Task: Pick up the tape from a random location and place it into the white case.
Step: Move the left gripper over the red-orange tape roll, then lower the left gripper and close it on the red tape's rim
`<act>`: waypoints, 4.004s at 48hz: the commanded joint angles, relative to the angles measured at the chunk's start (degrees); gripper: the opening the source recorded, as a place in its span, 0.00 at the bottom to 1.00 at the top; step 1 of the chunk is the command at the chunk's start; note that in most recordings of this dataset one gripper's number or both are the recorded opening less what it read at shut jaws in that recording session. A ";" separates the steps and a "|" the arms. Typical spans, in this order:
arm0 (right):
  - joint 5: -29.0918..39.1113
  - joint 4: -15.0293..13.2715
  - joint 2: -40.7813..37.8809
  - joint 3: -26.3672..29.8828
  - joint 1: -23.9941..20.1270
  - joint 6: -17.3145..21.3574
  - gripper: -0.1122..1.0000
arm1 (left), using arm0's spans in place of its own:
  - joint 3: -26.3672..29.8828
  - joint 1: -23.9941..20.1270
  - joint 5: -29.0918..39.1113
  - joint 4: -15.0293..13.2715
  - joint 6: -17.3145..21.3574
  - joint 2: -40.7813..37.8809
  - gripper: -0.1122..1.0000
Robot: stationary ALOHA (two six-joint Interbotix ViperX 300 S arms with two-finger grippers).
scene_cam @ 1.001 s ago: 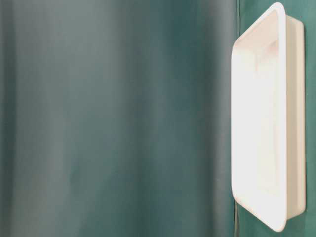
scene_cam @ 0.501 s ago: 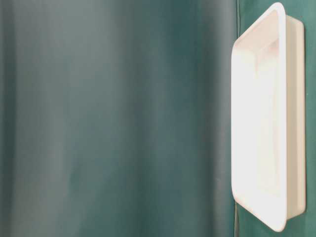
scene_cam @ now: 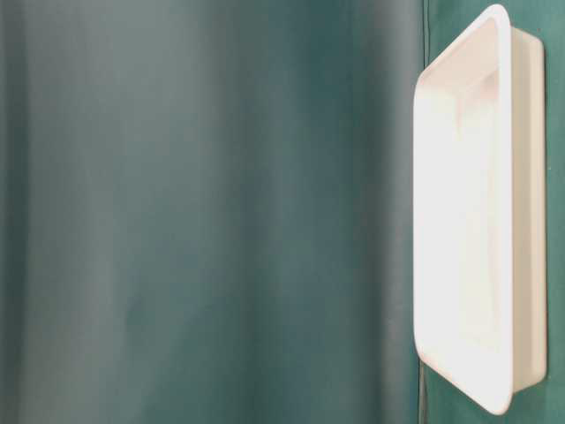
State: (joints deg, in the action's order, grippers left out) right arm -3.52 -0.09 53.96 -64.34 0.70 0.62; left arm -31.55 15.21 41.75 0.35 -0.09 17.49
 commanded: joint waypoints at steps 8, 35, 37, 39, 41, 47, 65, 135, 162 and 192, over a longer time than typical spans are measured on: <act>-0.18 0.09 -0.44 1.67 0.09 0.09 0.91 | -0.88 0.00 -1.58 0.18 -0.26 -2.02 0.99; -0.18 0.09 -2.11 1.32 0.09 0.09 0.91 | -7.03 0.00 -15.21 0.18 -0.35 -11.95 0.99; -0.18 0.09 -2.20 1.32 0.09 0.09 0.91 | -7.29 0.00 -15.21 0.18 -0.35 -12.48 0.99; -0.26 0.09 -2.20 1.32 0.00 0.09 0.91 | -7.38 0.00 -15.21 0.18 -0.35 -12.92 0.99; -0.18 0.09 -2.20 1.32 0.09 0.09 0.91 | -7.56 -0.09 -15.38 0.18 -0.26 -13.36 0.99; -0.18 0.09 -2.46 1.23 0.09 0.09 0.91 | -7.65 0.00 -15.91 0.18 -0.26 -14.77 0.99; -0.18 0.00 -2.99 1.14 0.00 0.00 0.91 | -9.14 0.00 -20.92 0.18 -0.26 -18.72 0.99; 0.62 0.00 -2.90 1.32 0.00 0.00 0.91 | -6.77 1.14 -18.63 0.00 -0.97 -16.17 0.30; 1.41 -0.09 -2.81 1.49 0.00 0.00 0.91 | 1.49 0.79 -1.58 0.18 -2.20 -7.47 0.30; 2.02 -0.09 -2.72 1.76 0.00 0.00 0.91 | 13.18 0.62 13.71 0.79 -2.11 0.26 0.30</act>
State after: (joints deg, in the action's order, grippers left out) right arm -1.32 -0.18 51.33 -64.34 0.70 0.62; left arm -21.53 15.91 54.05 0.88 -2.20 16.26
